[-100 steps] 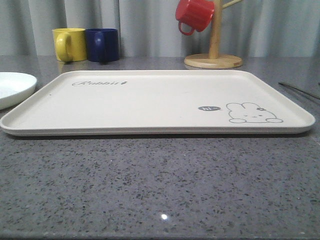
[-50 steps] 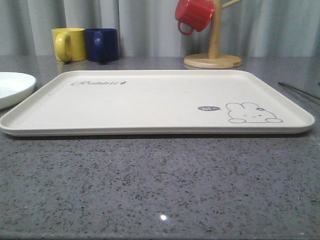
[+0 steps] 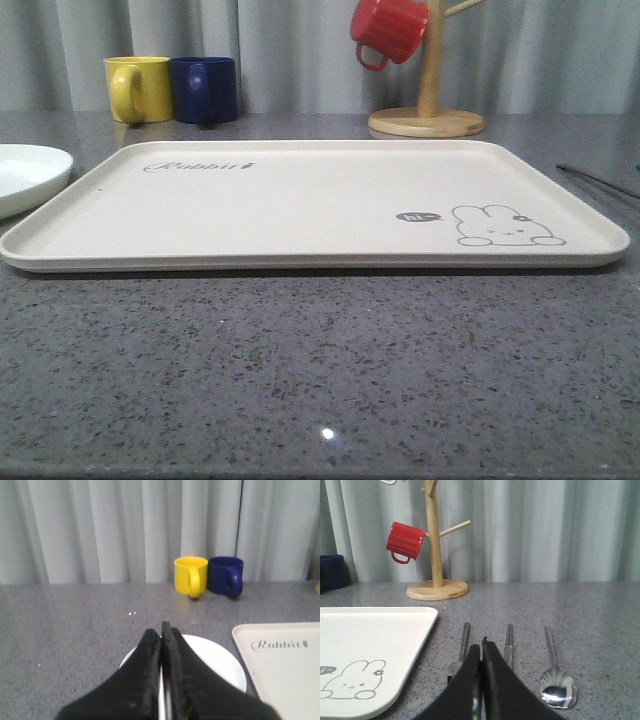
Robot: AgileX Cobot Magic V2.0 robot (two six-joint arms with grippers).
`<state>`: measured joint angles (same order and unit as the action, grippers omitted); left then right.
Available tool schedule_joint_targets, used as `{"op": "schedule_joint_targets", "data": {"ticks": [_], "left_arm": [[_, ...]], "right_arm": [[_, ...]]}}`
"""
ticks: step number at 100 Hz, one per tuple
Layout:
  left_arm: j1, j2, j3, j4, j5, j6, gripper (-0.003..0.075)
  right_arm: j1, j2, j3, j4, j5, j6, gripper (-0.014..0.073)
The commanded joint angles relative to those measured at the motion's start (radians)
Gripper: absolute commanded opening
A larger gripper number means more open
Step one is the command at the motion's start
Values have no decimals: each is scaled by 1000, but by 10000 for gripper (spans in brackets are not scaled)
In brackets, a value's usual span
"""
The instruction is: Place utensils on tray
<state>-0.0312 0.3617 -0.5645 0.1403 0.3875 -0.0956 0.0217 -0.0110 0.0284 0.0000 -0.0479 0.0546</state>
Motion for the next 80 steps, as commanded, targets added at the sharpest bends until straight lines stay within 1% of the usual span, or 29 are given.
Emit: {"op": "schedule_joint_targets", "data": {"ticks": [1, 12, 24, 47, 70, 75, 80], "left_arm": [[1, 110, -124, -9, 55, -7, -18], [1, 248, -246, -1, 204, -5, -18], [1, 374, -330, 30, 287, -5, -18], [1, 516, -358, 30, 299, -2, -18], [1, 579, -358, 30, 340, -2, -14], [1, 584, -358, 30, 354, 0, 0], [1, 584, -358, 30, 369, 2, 41]], "right_arm": [[-8, -21, -19, -8, -85, -5, -69], [-8, -21, -19, -8, -85, -5, -69], [-8, -21, -19, -8, -85, -5, -69], [-8, -21, -19, -8, -85, -5, -69], [-8, -21, -19, -8, -85, -5, -69], [-8, -21, -19, -8, -85, -5, -69], [-8, -21, -19, -8, -85, -5, -69]]}}
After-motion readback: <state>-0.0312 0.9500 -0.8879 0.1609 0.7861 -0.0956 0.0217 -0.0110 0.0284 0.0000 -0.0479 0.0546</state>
